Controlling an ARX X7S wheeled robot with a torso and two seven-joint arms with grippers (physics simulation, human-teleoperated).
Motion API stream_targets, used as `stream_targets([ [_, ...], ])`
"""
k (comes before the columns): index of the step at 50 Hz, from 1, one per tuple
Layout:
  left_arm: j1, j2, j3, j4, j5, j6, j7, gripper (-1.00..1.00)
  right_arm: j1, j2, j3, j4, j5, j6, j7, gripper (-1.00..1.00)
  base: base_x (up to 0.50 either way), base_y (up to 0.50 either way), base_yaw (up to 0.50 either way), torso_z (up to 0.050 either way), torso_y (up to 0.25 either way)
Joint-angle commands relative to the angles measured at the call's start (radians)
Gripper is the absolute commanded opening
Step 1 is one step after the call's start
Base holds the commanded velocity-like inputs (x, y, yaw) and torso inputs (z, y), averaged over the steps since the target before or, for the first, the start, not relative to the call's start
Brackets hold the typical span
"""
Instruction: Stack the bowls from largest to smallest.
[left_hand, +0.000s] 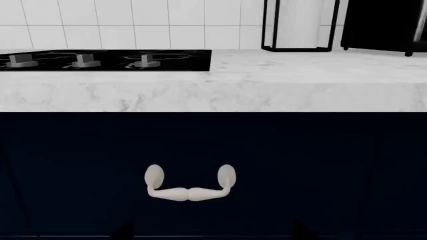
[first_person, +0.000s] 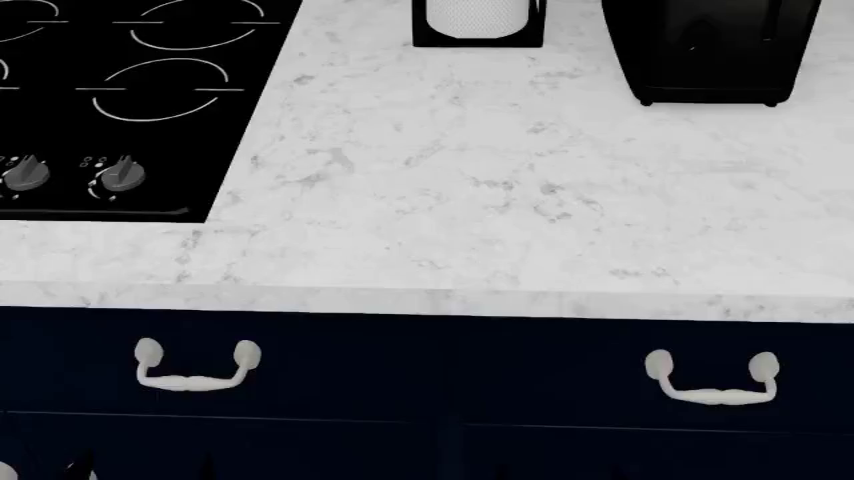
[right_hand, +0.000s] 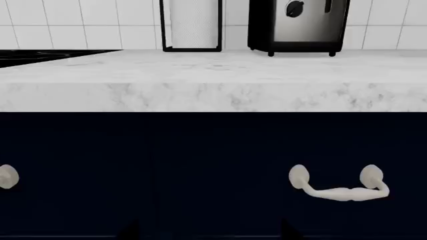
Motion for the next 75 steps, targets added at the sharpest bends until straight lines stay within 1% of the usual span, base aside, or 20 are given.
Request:
stream_targets([
  [1,-0.005,-0.015,0.018,-0.010,-0.016,0.005,-0.017,1.00,0.000,0.009,-0.013,0.000,0.009,0.000,0.013,1.00,0.00,0.00,0.00,0.000,0.000],
  [16,0.005,-0.057,0.081,0.023,-0.029,-0.012,-0.062,1.00,-0.001,0.053,-0.070,0.008,0.034,-0.005,0.056,1.00,0.00,0.00,0.00,0.000,0.000],
  [25,0.011,-0.072,0.093,0.029,-0.072,0.041,-0.050,1.00,0.006,0.065,-0.089,0.023,0.046,-0.011,0.072,1.00,0.00,0.00,0.00,0.000,0.000],
  [26,0.014,-0.077,0.098,0.023,-0.077,0.077,-0.038,1.00,0.008,0.066,-0.089,0.026,0.047,-0.013,0.074,1.00,0.00,0.00,0.00,0.000,0.000],
  [27,0.012,-0.080,0.103,0.028,-0.063,0.053,-0.048,1.00,0.006,0.067,-0.090,0.019,0.048,-0.006,0.078,1.00,0.00,0.00,0.00,0.050,0.000],
  [34,0.013,-0.088,0.121,0.032,-0.060,0.054,-0.057,1.00,0.010,0.073,-0.099,0.022,0.059,0.000,0.091,1.00,0.00,0.00,0.00,0.050,0.000],
  [48,0.013,-0.102,0.128,0.066,-0.109,0.031,-0.064,1.00,0.024,0.088,-0.116,-0.005,0.066,0.034,0.121,1.00,0.00,0.00,0.00,0.050,0.000],
  [55,0.015,-0.111,0.136,0.083,-0.126,0.036,-0.065,1.00,0.031,0.096,-0.126,-0.023,0.074,0.054,0.133,1.00,0.00,0.00,0.00,0.050,0.000],
  [56,0.015,-0.119,0.146,0.085,-0.098,0.053,-0.070,1.00,0.033,0.098,-0.126,-0.028,0.076,0.064,0.135,1.00,0.00,0.00,0.00,0.050,0.000],
  [57,0.013,-0.115,0.135,0.088,-0.123,0.055,-0.069,1.00,0.035,0.100,-0.127,-0.031,0.076,0.067,0.137,1.00,0.00,0.00,0.00,0.050,0.000],
  [62,0.004,-0.124,0.126,0.127,-0.141,0.042,-0.078,1.00,0.043,0.111,-0.132,-0.077,0.076,0.108,0.149,1.00,0.00,0.00,0.00,0.050,0.000],
  [65,-0.017,-0.132,0.109,0.197,-0.188,-0.014,-0.078,1.00,0.057,0.119,-0.130,-0.118,0.081,0.146,0.154,1.00,0.00,0.00,0.00,0.050,0.000],
  [66,-0.036,-0.140,0.107,0.229,-0.145,-0.018,-0.106,1.00,0.069,0.123,-0.128,-0.143,0.079,0.173,0.159,1.00,0.00,0.00,0.00,0.050,0.000],
  [67,-0.057,-0.154,0.109,0.265,-0.124,-0.086,-0.122,1.00,0.081,0.130,-0.127,-0.167,0.080,0.196,0.158,1.00,0.00,0.00,0.00,0.050,0.000],
  [68,-0.090,-0.162,0.090,0.316,-0.172,-0.178,-0.120,1.00,0.100,0.135,-0.121,-0.201,0.088,0.226,0.158,1.00,0.00,0.00,0.00,0.034,0.000],
  [70,-0.109,-0.178,0.073,0.382,-0.199,-0.184,-0.109,1.00,0.127,0.146,-0.118,-0.253,0.096,0.284,0.156,1.00,0.00,0.00,0.00,0.009,0.000],
  [71,-0.129,-0.194,0.076,0.415,-0.177,-0.195,-0.114,1.00,0.148,0.152,-0.115,-0.272,0.101,0.313,0.153,1.00,0.00,0.00,0.00,0.000,0.000],
  [73,-0.159,-0.207,0.071,0.462,-0.194,-0.221,-0.107,1.00,0.180,0.157,-0.111,-0.291,0.106,0.354,0.156,1.00,0.00,0.00,0.00,0.000,0.000],
  [75,-0.217,-0.222,0.055,0.531,-0.228,-0.315,-0.114,1.00,0.219,0.162,-0.107,-0.298,0.114,0.391,0.154,1.00,0.00,0.00,0.00,0.000,0.000],
])
